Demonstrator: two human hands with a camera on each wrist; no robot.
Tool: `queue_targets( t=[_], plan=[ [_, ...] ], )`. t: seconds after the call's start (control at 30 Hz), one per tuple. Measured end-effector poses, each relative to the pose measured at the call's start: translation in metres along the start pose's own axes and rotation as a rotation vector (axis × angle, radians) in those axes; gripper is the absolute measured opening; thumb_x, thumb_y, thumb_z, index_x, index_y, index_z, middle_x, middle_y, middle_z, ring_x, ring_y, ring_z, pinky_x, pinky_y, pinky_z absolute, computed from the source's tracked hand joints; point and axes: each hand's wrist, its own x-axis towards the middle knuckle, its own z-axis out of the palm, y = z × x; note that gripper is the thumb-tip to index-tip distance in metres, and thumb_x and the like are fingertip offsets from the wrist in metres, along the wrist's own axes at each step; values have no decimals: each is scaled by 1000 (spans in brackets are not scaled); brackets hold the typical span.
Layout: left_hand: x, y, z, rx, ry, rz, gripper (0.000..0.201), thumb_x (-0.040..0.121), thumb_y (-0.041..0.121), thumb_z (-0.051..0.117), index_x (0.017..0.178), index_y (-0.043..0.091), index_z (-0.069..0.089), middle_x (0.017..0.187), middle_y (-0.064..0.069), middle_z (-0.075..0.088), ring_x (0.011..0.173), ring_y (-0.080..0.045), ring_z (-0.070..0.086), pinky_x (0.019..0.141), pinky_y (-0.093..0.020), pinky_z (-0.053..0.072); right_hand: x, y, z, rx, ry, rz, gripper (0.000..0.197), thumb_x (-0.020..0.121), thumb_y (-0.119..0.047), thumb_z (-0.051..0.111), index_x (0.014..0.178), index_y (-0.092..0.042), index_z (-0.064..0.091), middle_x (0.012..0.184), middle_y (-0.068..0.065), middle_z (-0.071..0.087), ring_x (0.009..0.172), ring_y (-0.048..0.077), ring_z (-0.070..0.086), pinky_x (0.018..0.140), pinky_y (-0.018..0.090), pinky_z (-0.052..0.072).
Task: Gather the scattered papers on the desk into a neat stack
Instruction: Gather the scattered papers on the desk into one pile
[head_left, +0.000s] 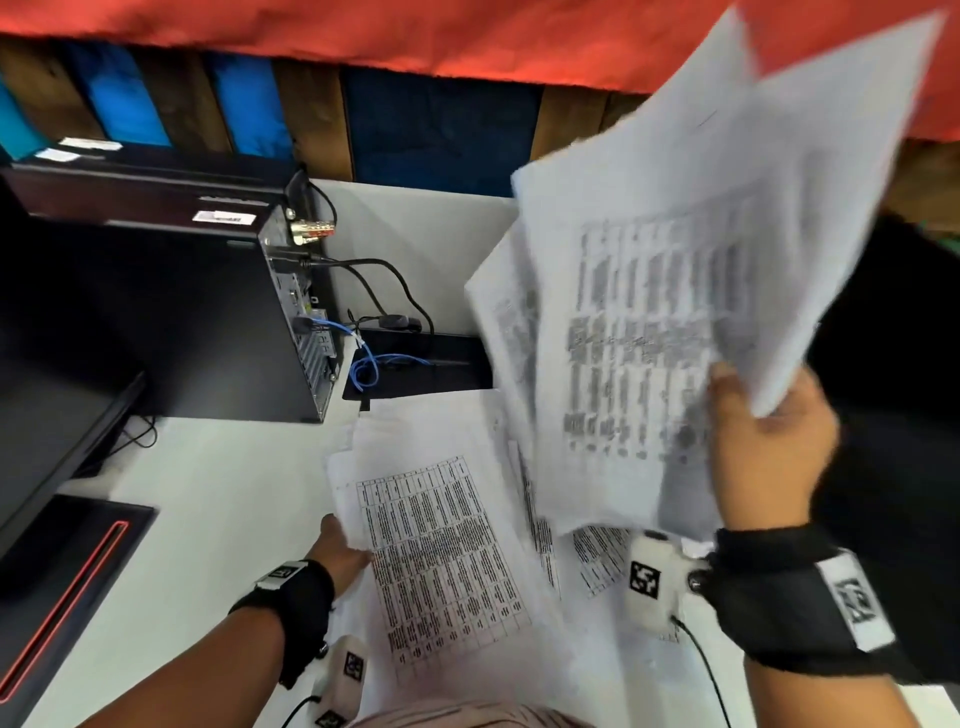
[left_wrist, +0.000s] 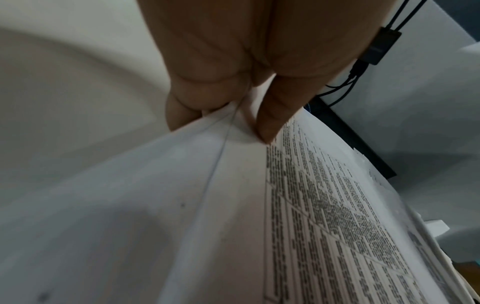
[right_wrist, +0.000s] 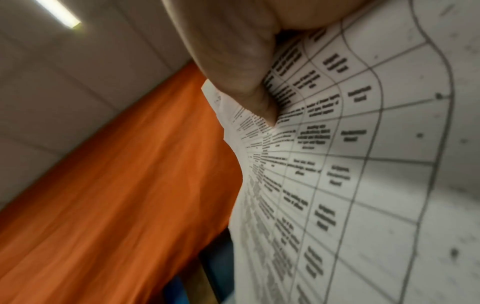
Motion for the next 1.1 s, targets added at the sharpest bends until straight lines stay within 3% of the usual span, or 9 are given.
queue_targets(
  t=[0.1, 0.27, 0.4, 0.5, 0.57, 0.73, 0.9, 1.0, 1.1],
  plan=[
    [-2, 3, 1, -172, 0, -30, 73, 92, 35, 53, 144, 4, 12, 146, -29, 34, 127, -46, 43, 101, -53, 40, -38, 37, 25, -111, -227, 284, 14, 87, -7, 63, 97, -16, 58, 70, 1, 59, 49, 1, 56, 44, 11, 42],
    [-8, 10, 4, -475, -9, -42, 124, 63, 83, 48, 151, 14, -5, 160, -10, 9, 146, -28, 20, 117, -43, 20, -114, 102, 52, -259, -574, 649, 28, 87, -5, 59, 114, -7, 51, 80, 4, 55, 64, 13, 55, 48, 18, 43],
    [-15, 12, 3, -367, 8, -73, 78, 93, 60, 30, 152, 17, 4, 156, -12, 24, 141, -31, 30, 106, -35, 28, -147, 131, 56, -327, -826, 767, 35, 85, -7, 62, 114, -7, 43, 94, 9, 55, 78, 21, 55, 55, 22, 47],
    [-10, 8, 2, -298, 79, -26, 59, 98, 31, 41, 147, 7, 18, 98, -19, 59, 84, -28, 58, 79, -34, 42, -146, 140, 55, -354, -786, 726, 34, 91, -20, 60, 117, -4, 44, 92, 6, 58, 87, 26, 57, 75, 33, 50],
    [-4, 5, 3, -169, 81, -25, 50, 97, 18, 39, 141, 1, 21, 75, -16, 51, 64, -24, 51, 68, -32, 40, -137, 143, 55, -382, -736, 689, 38, 96, -17, 52, 130, -3, 44, 112, 14, 62, 106, 32, 58, 94, 35, 45],
    [-2, 5, 3, 8, 15, -7, 49, 97, 15, 36, 142, 0, 22, 144, -31, 37, 131, -45, 41, 107, -50, 37, -124, 157, 58, -549, -970, 636, 40, 96, -6, 42, 135, -2, 49, 137, 17, 54, 124, 29, 52, 101, 27, 38],
    [-8, 9, 3, -23, 8, -16, 50, 100, 25, 30, 145, 6, 21, 149, -25, 33, 134, -42, 39, 109, -47, 35, -131, 153, 64, -618, -1041, 573, 50, 95, 0, 37, 144, -7, 37, 139, 17, 51, 127, 30, 50, 106, 31, 37],
    [-7, 12, 4, -113, 31, -53, 65, 94, 55, 27, 142, 11, 27, 146, -27, 38, 129, -44, 45, 101, -50, 41, -136, 155, 65, -644, -992, 495, 53, 92, -1, 38, 143, -14, 34, 129, 17, 55, 114, 33, 57, 98, 36, 46],
    [-7, 13, 5, -190, 3, -51, 78, 89, 55, 45, 145, 8, 18, 148, -24, 35, 131, -43, 42, 102, -51, 40, -143, 158, 66, -705, -1139, 388, 44, 97, -19, 42, 141, -18, 39, 135, 14, 45, 119, 32, 54, 101, 34, 41]
  ],
)
